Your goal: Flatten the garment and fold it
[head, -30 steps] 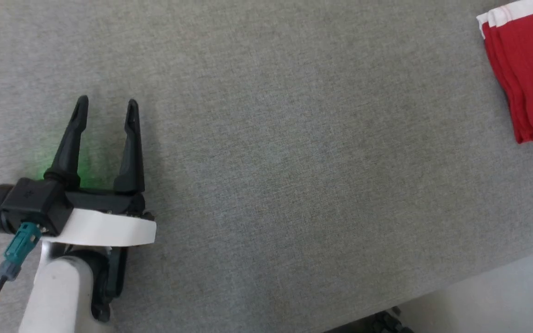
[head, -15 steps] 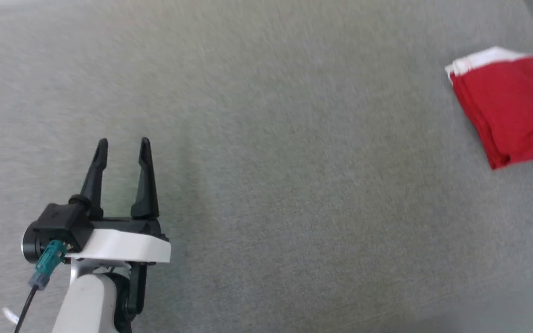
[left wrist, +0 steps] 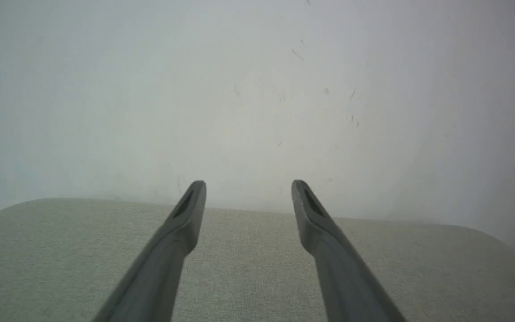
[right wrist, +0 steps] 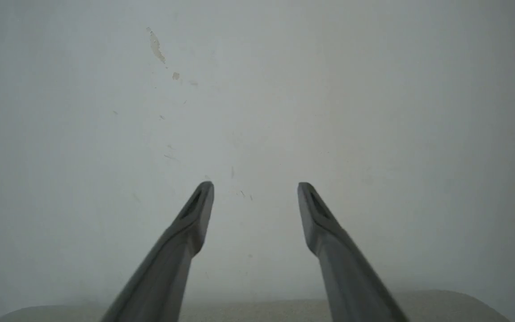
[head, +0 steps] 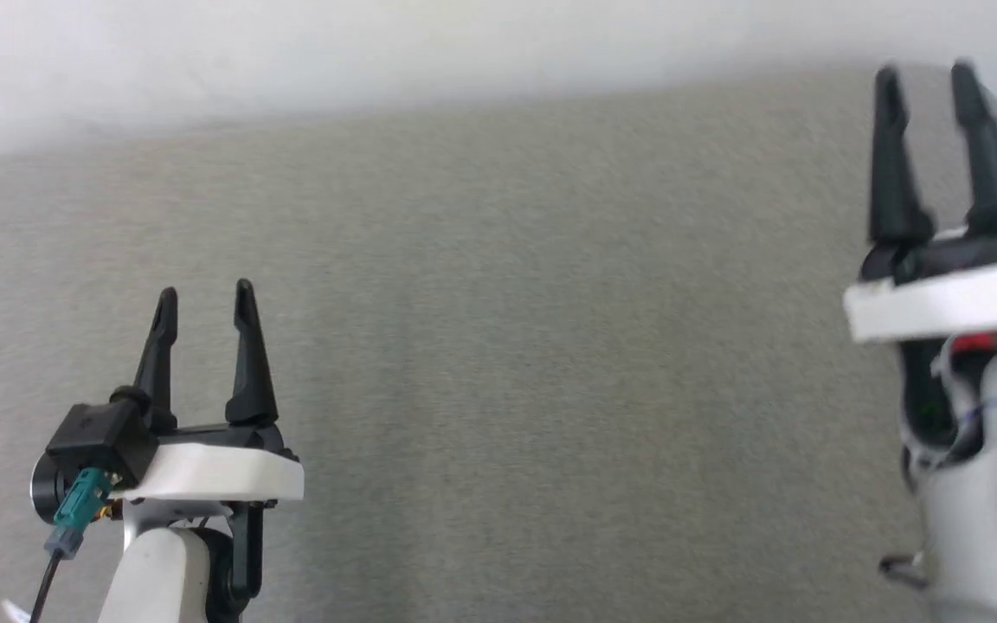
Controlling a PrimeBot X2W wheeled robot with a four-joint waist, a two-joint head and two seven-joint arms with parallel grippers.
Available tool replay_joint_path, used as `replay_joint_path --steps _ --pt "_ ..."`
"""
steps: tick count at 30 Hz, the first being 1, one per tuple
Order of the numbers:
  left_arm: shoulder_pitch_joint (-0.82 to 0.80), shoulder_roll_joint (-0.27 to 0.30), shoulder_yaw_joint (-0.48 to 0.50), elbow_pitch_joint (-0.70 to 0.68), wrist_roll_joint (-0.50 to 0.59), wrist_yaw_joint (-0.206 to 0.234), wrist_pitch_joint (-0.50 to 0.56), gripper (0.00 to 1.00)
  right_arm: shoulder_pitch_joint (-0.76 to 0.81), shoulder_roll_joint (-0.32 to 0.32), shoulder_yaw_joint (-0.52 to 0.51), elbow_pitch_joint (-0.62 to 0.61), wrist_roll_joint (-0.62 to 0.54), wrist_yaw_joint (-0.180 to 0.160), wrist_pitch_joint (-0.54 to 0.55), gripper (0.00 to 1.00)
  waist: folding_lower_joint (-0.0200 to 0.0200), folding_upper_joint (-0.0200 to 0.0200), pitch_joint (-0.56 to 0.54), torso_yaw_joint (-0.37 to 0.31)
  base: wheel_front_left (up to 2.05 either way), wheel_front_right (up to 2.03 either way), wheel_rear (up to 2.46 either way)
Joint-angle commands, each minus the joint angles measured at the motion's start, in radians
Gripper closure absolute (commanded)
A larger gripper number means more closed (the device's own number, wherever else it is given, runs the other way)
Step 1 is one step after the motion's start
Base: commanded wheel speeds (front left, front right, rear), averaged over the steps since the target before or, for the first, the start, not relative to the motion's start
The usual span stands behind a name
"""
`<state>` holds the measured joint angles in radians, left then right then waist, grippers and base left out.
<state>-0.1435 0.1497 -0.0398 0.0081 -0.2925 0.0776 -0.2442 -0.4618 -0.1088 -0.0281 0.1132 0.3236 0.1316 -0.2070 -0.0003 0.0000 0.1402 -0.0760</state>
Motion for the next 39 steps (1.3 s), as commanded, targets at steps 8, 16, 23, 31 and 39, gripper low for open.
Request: replay_joint_path --steps 8,16,23,31,39 --pt "0.024 -0.011 0.005 0.039 0.001 0.024 -0.010 0.00 0.200 0.057 0.011 -0.047 -0.087 -0.001 -0.045 0.00 0.0003 0.0000 -0.141 0.164 0.00 0.00 0.00" --pt "0.034 -0.026 0.002 0.086 0.001 0.031 -0.014 0.00 0.319 0.058 0.048 -0.005 -0.058 -0.001 -0.054 0.00 0.0003 0.0000 -0.166 0.184 0.00 0.00 0.00" --pt "0.046 -0.044 -0.022 0.124 0.004 0.022 -0.016 0.00 0.393 0.058 0.027 -0.002 -0.040 -0.001 -0.055 0.00 0.0003 0.0000 -0.161 0.186 0.00 0.00 0.00" --pt "0.065 -0.062 -0.045 0.175 0.002 0.011 -0.017 0.00 0.448 0.058 0.026 0.026 -0.042 -0.001 -0.055 0.00 0.0003 0.0000 -0.157 0.180 0.00 0.00 0.00" --pt "0.082 -0.076 -0.065 0.221 0.016 0.003 -0.017 0.00 0.481 0.059 0.017 0.055 -0.062 -0.001 -0.055 0.00 0.0003 0.0000 -0.161 0.171 0.00 0.00 0.00"
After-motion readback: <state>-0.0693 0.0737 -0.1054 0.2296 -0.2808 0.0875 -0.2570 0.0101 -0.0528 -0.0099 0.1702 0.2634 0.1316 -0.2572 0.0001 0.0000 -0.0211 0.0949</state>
